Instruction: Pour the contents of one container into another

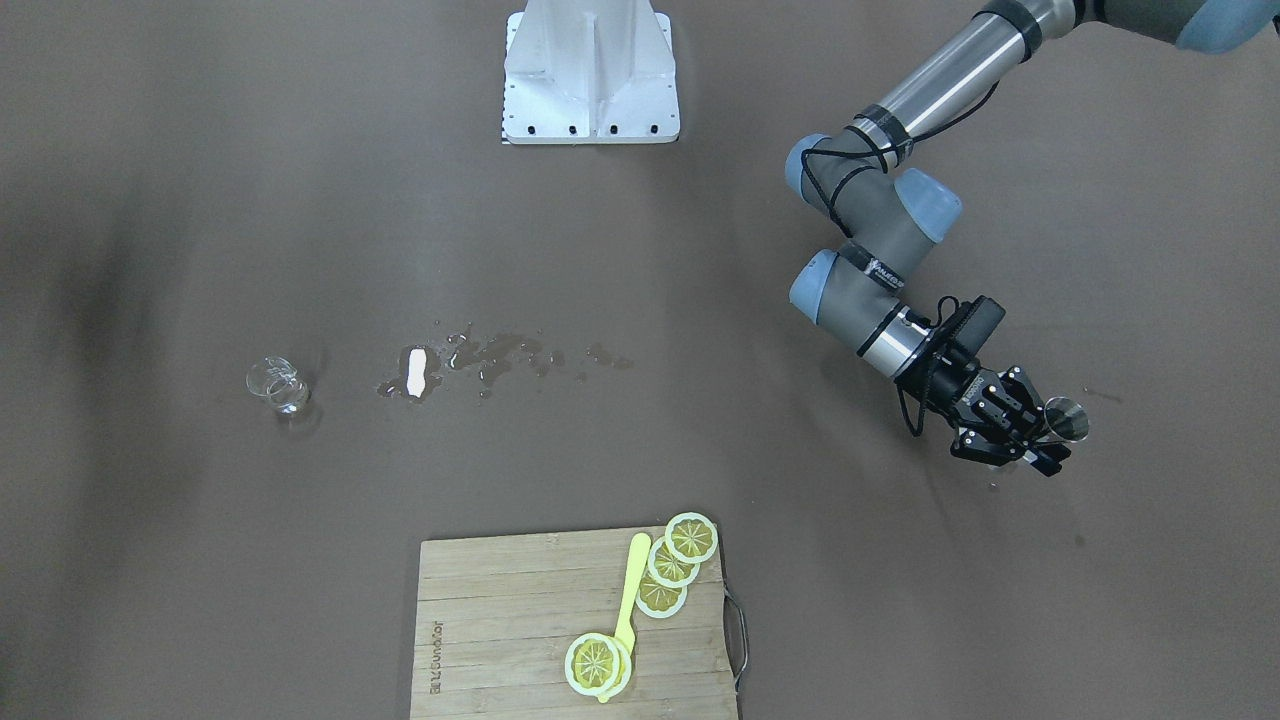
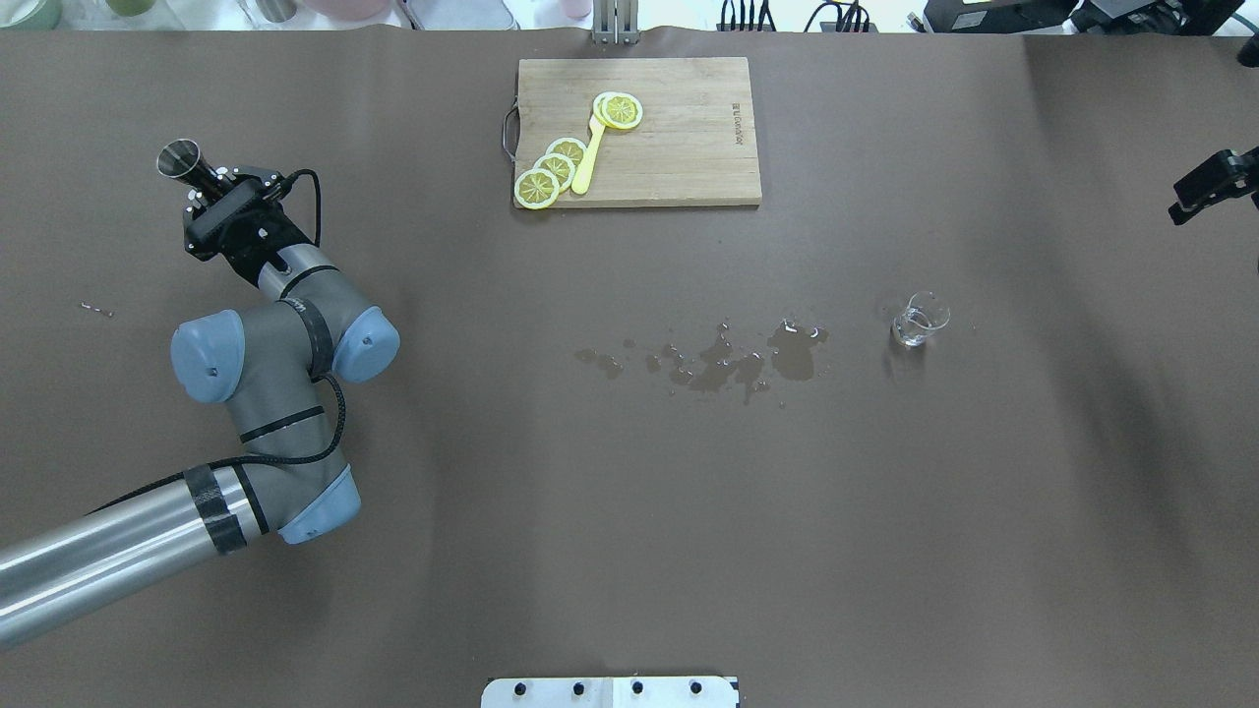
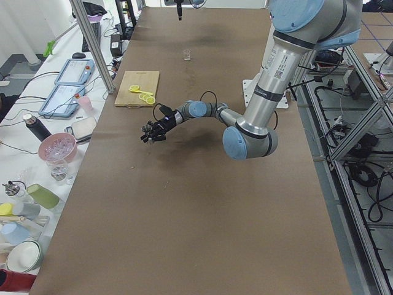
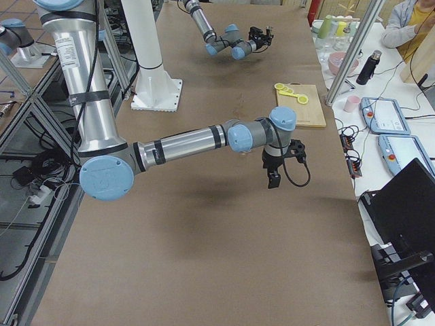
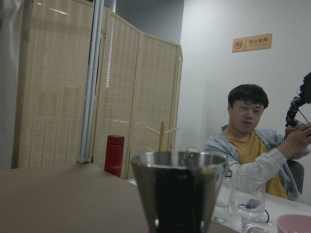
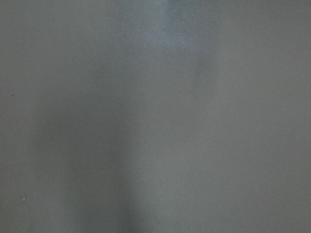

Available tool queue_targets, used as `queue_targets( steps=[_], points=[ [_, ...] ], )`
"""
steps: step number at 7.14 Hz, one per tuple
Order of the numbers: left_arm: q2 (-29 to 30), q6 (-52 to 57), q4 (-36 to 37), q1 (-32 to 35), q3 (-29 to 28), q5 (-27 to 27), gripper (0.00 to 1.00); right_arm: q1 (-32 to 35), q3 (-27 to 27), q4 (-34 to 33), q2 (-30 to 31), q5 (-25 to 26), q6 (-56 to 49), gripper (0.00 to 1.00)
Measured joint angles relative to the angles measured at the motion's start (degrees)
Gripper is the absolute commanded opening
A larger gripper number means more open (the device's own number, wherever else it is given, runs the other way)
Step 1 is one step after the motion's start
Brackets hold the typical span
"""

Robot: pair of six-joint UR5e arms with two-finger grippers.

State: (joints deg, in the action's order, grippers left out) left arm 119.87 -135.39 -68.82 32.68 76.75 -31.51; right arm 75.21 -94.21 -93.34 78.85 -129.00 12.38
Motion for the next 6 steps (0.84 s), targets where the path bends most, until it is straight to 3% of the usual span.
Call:
queue_targets(
  steps=[2, 6],
  points=[
    [0.22, 0.15, 0.0, -0.62, -1.02, -0.17, 0.0, 1.09, 0.31, -2.73, 1.74, -1.19, -0.05, 1.0],
    [1.2, 0.47, 0.06, -1.27, -2.5, -0.26, 0.0, 1.63, 0.63, -0.58, 3.87, -2.96, -0.08, 1.0]
  ],
)
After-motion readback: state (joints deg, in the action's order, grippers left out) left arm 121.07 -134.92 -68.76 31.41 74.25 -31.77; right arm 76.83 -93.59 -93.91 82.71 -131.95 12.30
